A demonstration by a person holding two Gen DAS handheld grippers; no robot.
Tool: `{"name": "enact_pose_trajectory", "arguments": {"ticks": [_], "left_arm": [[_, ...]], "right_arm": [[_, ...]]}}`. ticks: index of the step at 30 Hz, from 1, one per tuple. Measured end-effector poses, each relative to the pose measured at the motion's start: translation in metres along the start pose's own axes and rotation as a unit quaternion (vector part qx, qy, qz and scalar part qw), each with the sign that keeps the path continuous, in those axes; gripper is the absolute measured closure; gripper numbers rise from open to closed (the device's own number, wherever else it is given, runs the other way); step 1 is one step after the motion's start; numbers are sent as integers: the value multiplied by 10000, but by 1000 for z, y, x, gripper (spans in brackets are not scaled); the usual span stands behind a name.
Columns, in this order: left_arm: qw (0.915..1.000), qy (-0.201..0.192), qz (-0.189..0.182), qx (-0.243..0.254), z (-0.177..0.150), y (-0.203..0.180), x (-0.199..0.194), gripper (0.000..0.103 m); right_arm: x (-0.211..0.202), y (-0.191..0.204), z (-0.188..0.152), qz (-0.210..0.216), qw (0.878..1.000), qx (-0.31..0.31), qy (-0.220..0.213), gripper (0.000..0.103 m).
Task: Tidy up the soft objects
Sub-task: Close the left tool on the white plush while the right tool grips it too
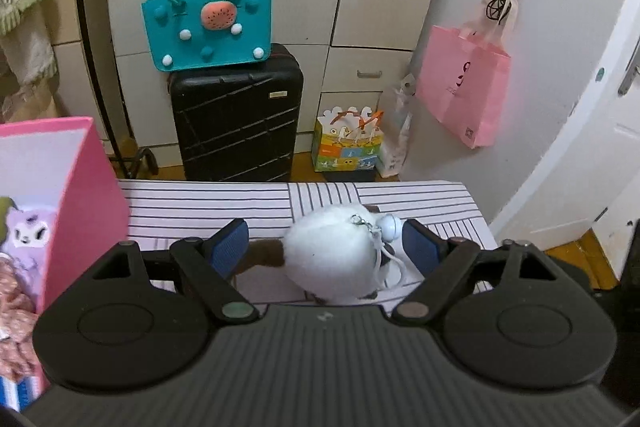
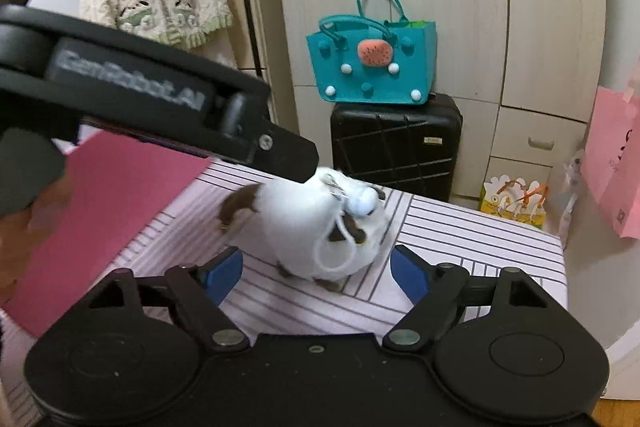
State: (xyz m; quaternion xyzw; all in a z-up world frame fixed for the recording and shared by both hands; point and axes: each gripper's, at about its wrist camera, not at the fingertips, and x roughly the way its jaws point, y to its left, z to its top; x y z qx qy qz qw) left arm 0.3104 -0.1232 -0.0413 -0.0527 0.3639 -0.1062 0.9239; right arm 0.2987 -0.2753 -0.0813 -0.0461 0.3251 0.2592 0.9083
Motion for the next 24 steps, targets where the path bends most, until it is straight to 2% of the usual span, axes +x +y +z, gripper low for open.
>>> {"name": "enact_pose_trajectory", "arguments": {"ticks": [5, 10, 12, 14, 16, 20, 21, 22, 24], "left_arm": [[9998, 36, 55, 163, -4, -5, 16, 20], [9995, 276, 145, -7, -9, -2, 33, 26], [9994, 345, 68, -69, -11, 0, 37, 26], [9993, 321, 83, -154, -11, 1, 36, 29], [9994, 313, 127, -122, -9, -2, 36, 32], [9991, 387, 139, -41, -12, -7, 36, 33], [9990, 423, 115, -41, -13, -8, 35, 41], [9984, 560, -74, -90, -15, -7, 37, 44], [9964, 794, -207, -225, -19, -7, 41, 44]], "right_arm": [[21, -7, -3, 22, 10000, -31, -63, 18], [36, -11, -4, 256, 9997, 16, -7, 18], [39, -11, -4, 393, 9992, 106, -16, 19], [42, -11, -5, 500, 9986, 156, 5, 24], [44, -8, -6, 332, 9994, 70, 14, 34], [39, -6, -8, 227, 9997, 47, 41, 37], [39, -6, -9, 202, 9998, 82, 45, 37], [37, -6, -10, 179, 9997, 127, 41, 38], [35, -5, -11, 110, 9998, 176, 64, 39]]}}
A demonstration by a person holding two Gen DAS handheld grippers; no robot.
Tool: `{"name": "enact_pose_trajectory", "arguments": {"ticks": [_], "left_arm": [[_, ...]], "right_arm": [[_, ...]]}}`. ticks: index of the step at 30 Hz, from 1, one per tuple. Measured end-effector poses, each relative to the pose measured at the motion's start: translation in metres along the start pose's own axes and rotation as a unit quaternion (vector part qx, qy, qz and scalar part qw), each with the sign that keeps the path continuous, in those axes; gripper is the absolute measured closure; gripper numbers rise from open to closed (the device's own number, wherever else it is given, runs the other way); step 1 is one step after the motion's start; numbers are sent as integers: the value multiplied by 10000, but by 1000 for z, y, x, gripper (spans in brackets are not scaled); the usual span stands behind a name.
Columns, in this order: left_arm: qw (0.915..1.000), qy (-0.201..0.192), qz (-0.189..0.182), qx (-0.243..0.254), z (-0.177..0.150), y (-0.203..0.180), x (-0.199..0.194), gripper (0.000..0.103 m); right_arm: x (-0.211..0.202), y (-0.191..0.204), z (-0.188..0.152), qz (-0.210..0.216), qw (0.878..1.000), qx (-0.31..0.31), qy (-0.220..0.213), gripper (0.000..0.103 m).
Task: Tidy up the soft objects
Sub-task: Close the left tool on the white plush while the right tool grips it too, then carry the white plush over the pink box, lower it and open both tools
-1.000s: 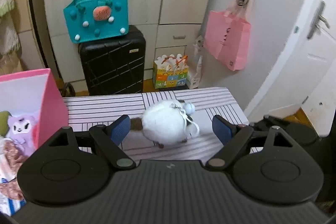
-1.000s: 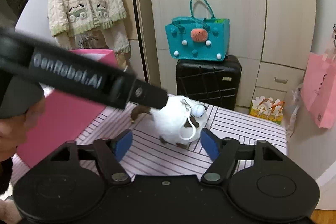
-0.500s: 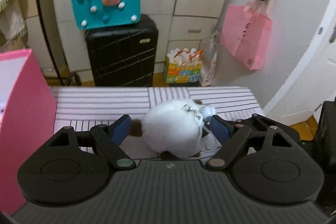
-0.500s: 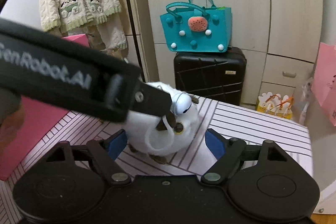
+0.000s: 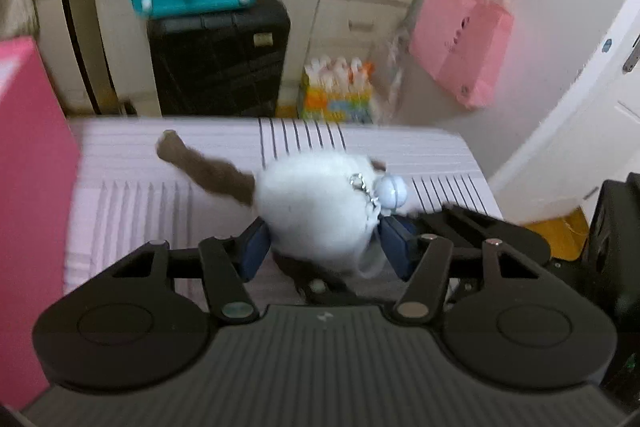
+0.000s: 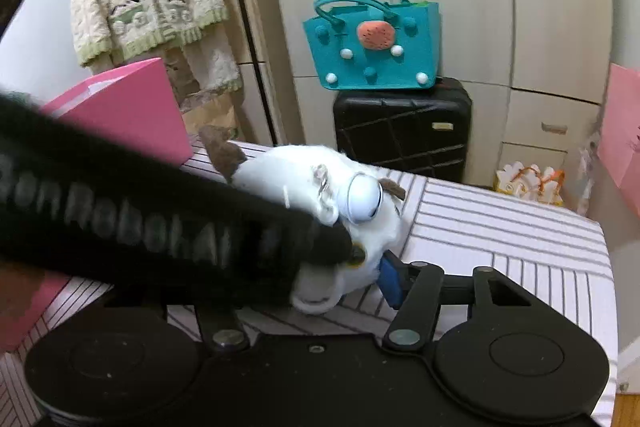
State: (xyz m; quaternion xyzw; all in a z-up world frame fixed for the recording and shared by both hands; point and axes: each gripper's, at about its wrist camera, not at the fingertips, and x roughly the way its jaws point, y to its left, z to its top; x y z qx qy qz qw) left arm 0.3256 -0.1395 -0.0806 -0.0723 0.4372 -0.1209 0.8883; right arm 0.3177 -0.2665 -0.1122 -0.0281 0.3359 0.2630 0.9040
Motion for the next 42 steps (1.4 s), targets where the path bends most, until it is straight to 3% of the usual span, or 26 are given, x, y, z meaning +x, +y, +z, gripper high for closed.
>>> {"name": "enact_pose_trajectory", "arguments": {"ticks": [6, 18, 34, 42], "left_arm": [[9995, -176, 36, 244, -12, -8, -11, 44], [9977, -227, -340, 546, -36, -11, -46, 44], [9861, -872, -358, 1369, -83, -15, -153, 44], [9795, -1377, -214, 1457, -96, 11, -213, 44]], "right_arm": [[-13, 8, -8, -87, 9999, -39, -104, 40], [-48, 33, -22, -279, 9993, 96, -250, 41], [-124, 112, -32, -508, 9938, -366, -918, 42], [-150, 166, -21, -509, 9875, -809, -1256, 42]]}}
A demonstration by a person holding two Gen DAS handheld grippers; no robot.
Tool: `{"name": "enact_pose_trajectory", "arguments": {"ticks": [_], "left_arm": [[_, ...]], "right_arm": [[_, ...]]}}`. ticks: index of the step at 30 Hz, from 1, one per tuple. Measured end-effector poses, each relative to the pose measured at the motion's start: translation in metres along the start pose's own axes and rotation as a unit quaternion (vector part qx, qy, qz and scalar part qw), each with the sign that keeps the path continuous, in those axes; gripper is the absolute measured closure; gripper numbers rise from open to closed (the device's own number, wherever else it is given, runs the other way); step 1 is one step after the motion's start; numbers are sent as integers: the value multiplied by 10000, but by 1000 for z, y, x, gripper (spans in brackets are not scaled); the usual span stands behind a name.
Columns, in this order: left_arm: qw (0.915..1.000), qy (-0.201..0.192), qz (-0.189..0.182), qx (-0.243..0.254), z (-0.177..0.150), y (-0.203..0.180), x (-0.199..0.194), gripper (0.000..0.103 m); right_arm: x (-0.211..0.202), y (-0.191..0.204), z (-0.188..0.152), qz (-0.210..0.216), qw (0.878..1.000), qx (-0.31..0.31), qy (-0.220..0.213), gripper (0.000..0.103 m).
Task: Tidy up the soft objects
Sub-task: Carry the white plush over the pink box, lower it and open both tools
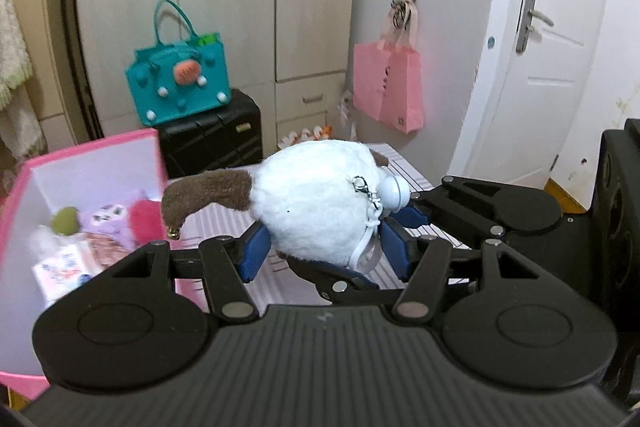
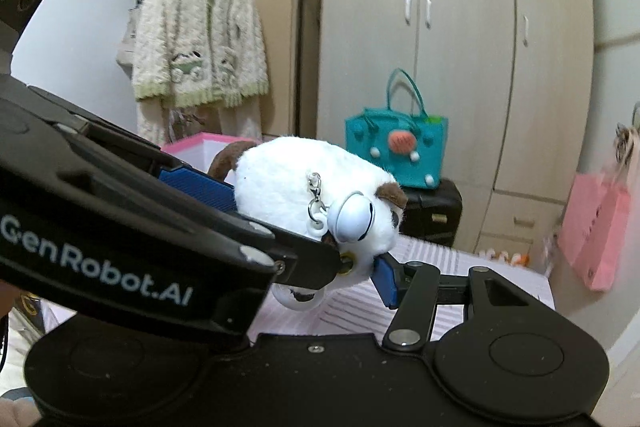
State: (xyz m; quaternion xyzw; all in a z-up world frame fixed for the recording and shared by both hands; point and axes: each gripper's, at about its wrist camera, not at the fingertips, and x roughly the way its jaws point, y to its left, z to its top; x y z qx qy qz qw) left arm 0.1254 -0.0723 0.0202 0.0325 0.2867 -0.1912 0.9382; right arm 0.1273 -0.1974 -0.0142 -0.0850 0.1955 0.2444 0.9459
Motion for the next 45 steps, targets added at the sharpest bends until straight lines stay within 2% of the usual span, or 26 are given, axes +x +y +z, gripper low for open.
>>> {"name": "enact_pose_trajectory", "arguments": {"ticks": [7, 11, 16, 20, 24, 28, 32, 34, 35, 38, 42, 45], "left_arm": [[9996, -178, 197, -70, -3, 39, -43, 44], [9995, -108, 232, -201, -1, 71, -56, 44], [9989, 115, 211, -410, 2, 108, -58, 44], [9955, 439, -16, -839, 3, 143, -43, 44], [9846, 789, -388, -1508, -2, 181, -18, 44], [9700, 1059, -719, -2065, -10, 207, 8, 44], [9580, 1173, -865, -2472, -17, 220, 26, 44], [9474, 1145, -940, -2837, -21, 230, 29, 43], [9447, 1111, -940, -2939, -23, 235, 31, 43], [9508, 1042, -810, -2802, -19, 236, 36, 44], [9549, 1053, -657, -2697, -17, 236, 45, 46], [9581, 1061, -566, -2601, -19, 234, 47, 49]], "right_arm": [[4, 48, 29, 240, 9991, -318, -109, 42], [16, 74, 44, 382, 9984, -407, -14, 42], [39, 97, 59, 605, 9966, -459, 332, 42], [66, 106, 68, 732, 9930, -435, 817, 42], [95, 104, 73, 893, 9858, -363, 1377, 42], [115, 106, 70, 905, 9797, -558, 1700, 42], [130, 105, 70, 812, 9763, -754, 1860, 42], [134, 105, 72, 695, 9760, -974, 1820, 42], [135, 104, 71, 627, 9764, -1008, 1802, 42], [139, 99, 71, 608, 9770, -1066, 1741, 42], [140, 96, 74, 607, 9794, -1208, 1497, 43], [142, 98, 71, 561, 9764, -1418, 1533, 58]]}}
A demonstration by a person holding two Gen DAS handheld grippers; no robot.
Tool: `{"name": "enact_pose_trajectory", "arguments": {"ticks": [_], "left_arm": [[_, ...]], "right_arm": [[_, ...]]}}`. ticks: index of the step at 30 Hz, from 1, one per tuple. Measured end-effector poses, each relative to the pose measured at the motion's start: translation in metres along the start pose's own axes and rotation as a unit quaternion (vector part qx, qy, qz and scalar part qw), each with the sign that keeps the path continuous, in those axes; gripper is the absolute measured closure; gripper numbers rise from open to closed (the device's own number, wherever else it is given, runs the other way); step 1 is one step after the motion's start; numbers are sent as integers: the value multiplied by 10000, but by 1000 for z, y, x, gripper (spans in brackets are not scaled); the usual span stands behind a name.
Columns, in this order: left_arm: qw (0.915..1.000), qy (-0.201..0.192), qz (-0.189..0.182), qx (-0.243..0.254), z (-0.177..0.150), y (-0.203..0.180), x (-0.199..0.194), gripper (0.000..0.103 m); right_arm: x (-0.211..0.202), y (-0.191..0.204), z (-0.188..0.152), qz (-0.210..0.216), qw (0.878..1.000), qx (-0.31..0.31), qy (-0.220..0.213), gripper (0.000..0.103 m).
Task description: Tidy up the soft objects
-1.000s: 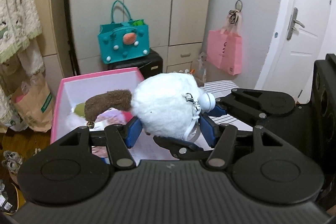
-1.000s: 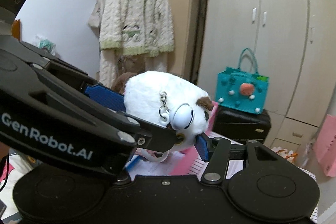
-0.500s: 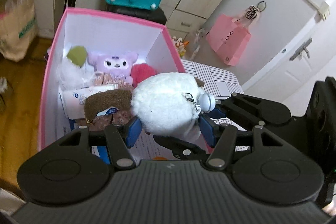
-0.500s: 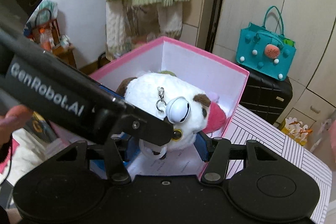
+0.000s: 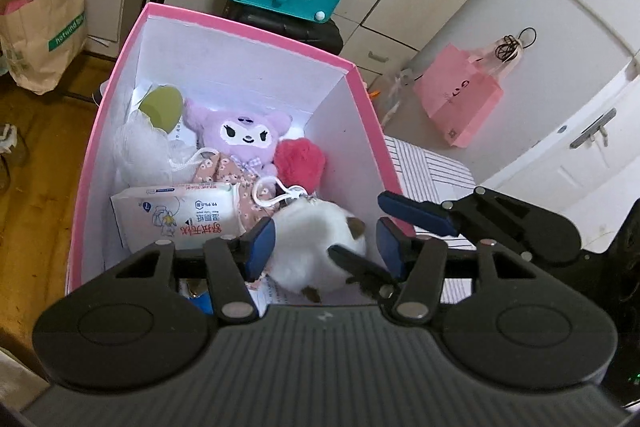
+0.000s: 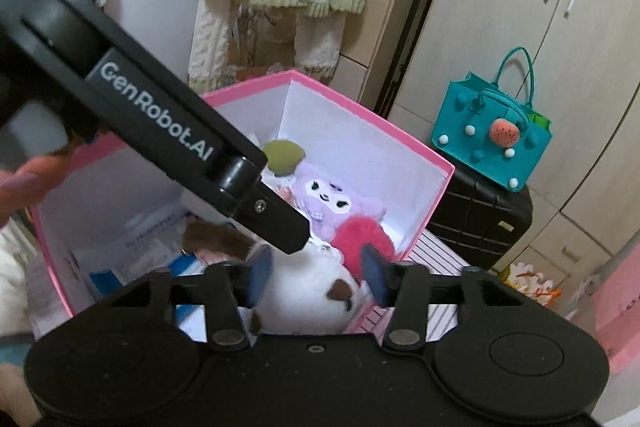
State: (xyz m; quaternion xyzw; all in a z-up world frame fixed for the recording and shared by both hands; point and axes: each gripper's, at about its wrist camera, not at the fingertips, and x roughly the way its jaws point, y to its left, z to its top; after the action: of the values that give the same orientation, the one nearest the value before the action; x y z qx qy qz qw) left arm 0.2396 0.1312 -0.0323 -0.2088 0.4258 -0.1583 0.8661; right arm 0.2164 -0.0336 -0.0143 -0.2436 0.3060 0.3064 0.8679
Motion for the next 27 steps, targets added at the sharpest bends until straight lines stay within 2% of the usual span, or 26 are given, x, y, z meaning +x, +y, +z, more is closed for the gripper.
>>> {"name": "enact_pose_trajectory", "arguments": {"ticks": [5, 8, 10, 12, 16, 19, 22, 24, 27], "left_arm": [[9979, -279, 467, 356, -7, -5, -12, 48], [9949, -430, 723, 554, -12, -10, -26, 43], [9924, -583, 858, 667, -18, -12, -39, 28], [9893, -757, 949, 804, -27, -15, -51, 18], [9813, -936, 1194, 1188, -41, -29, -69, 5], [9754, -956, 1418, 1389, -48, -41, -79, 4], [9690, -848, 1849, 1401, -49, -55, -89, 3], [9662, -788, 2059, 1337, -49, -61, -97, 3], [9665, -873, 2058, 1259, -59, -67, -113, 3]], "right_arm": [[-17, -5, -6, 247, 9986, 422, -221, 58], [-31, -6, -15, 392, 9947, 859, -410, 56], [-43, -7, -27, 384, 9886, 1338, -574, 53], [-55, -6, -41, 344, 9812, 1749, -734, 42], [-74, -3, -56, 191, 9738, 2119, -797, 25], [-85, -2, -58, -86, 9723, 2250, -630, 14], [-98, -1, -53, -850, 9647, 2451, -442, 3], [-108, 3, -50, -1339, 9611, 2397, -295, 3], [-126, 10, -50, -1530, 9655, 2085, -297, 3]]}}
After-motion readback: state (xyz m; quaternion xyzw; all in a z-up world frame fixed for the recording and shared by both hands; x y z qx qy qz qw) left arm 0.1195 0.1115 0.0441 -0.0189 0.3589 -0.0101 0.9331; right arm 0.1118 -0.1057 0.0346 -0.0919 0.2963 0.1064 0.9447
